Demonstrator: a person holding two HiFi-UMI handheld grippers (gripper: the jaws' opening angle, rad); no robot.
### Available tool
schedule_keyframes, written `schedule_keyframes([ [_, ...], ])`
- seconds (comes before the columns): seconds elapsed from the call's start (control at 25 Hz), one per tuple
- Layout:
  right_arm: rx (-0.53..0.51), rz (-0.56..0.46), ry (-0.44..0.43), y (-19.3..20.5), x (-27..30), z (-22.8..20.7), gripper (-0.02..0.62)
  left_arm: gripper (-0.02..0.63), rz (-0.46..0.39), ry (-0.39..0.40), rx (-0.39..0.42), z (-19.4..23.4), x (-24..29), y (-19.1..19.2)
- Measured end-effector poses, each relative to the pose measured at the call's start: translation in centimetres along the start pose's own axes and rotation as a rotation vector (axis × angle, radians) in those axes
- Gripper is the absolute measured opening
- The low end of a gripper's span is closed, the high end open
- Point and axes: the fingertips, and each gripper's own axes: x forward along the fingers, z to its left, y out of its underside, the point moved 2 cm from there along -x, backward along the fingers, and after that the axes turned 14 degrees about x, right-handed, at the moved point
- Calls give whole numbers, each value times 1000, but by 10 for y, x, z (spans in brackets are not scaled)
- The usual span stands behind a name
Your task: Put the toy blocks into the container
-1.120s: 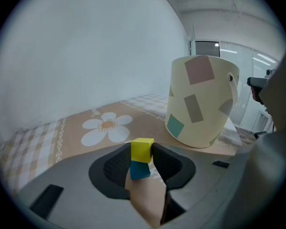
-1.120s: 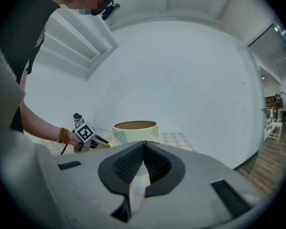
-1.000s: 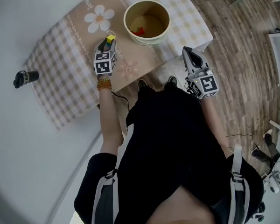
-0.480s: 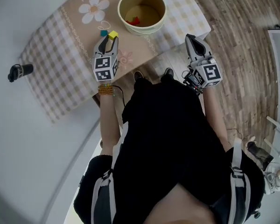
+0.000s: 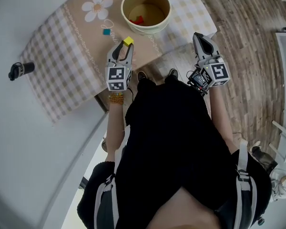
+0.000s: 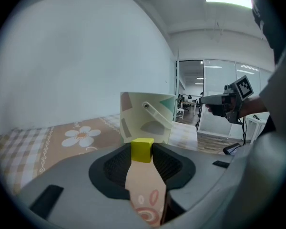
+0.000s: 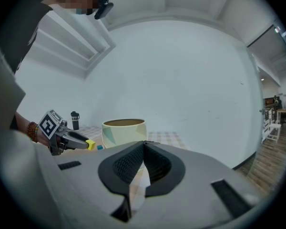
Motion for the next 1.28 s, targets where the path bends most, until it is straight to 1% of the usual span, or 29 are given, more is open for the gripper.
schedule_keyframes([
  [0.12,7,0,2,4,0,0,6,150,-1,11,11,-4,-1,-1],
  [0.28,15,9,-13,7,-1,-5,6,150,-1,-6,18,-7,-2,-6],
  [0.44,17,2,-10,6,0,-6,6,149,-29,-26,37,9,-11,-27],
  [0.52,20,3,-11,5,0,-7,6,149,-68,-44,65,18,-20,-51],
  [0.64,26,0,-9,6,-1,-11,6,149,-126,-64,116,33,-30,-96],
  [0.76,37,-12,-6,5,-1,-11,6,149,-154,-38,183,44,-26,-142],
  [0.88,43,-24,0,4,-5,-15,6,149,-171,4,250,44,-8,-180],
  [0.96,47,-31,10,4,-9,-19,6,150,-128,42,282,42,13,-192],
  [1.08,58,-40,32,5,-19,-26,6,150,3,121,314,32,48,-193],
  [1.2,75,-50,65,7,-31,-37,6,150,113,242,373,14,78,-187],
  [1.28,86,-57,88,9,-40,-45,6,150,216,323,415,4,96,-178],
])
